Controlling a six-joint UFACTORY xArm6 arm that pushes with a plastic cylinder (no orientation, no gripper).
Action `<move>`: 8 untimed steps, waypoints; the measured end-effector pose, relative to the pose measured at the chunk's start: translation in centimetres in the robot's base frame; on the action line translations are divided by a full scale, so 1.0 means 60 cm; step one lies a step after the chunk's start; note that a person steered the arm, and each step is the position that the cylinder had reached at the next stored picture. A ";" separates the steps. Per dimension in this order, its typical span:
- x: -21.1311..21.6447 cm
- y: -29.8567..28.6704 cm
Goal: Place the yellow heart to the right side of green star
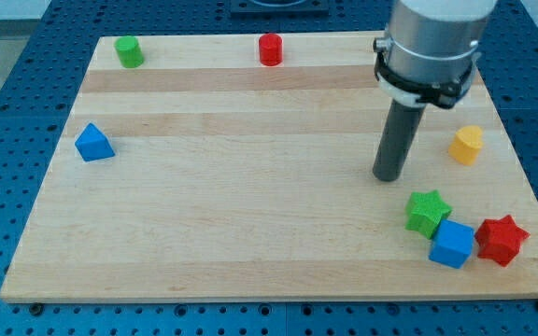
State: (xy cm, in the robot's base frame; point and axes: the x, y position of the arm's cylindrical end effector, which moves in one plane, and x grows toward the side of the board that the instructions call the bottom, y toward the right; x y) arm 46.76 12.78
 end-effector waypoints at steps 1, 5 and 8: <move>-0.023 0.002; -0.088 0.062; -0.106 0.119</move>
State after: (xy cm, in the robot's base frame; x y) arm 40.39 19.91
